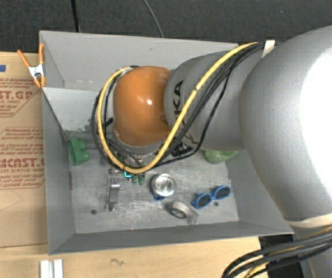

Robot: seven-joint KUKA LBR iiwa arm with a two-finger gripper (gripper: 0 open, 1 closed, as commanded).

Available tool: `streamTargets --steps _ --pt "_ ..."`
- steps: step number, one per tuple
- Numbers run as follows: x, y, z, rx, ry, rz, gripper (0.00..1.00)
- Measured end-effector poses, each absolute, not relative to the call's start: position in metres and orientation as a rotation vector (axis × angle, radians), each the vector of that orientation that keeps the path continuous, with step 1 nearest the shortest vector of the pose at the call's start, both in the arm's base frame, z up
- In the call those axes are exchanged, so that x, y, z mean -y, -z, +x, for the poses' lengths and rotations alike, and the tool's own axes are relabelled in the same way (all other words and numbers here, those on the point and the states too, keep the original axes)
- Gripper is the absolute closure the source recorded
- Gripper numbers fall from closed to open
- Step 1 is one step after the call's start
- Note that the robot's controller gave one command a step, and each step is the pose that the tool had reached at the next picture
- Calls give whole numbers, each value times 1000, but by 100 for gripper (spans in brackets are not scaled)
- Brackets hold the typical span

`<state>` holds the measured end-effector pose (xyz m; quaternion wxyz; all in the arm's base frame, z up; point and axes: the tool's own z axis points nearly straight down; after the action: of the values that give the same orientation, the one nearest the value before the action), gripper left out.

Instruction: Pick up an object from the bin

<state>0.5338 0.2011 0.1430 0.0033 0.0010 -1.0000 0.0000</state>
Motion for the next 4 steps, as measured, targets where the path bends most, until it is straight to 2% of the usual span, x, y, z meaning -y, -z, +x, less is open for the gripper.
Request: streamTargets --steps 1,2,3,4 --pt "-156 -71 586 3132 3 329 0" --pt "-50 -73 531 3102 0 561 0" --pt "-34 -101 556 3108 -1 495 0" --pt "-55 -72 542 3066 -1 730 0"
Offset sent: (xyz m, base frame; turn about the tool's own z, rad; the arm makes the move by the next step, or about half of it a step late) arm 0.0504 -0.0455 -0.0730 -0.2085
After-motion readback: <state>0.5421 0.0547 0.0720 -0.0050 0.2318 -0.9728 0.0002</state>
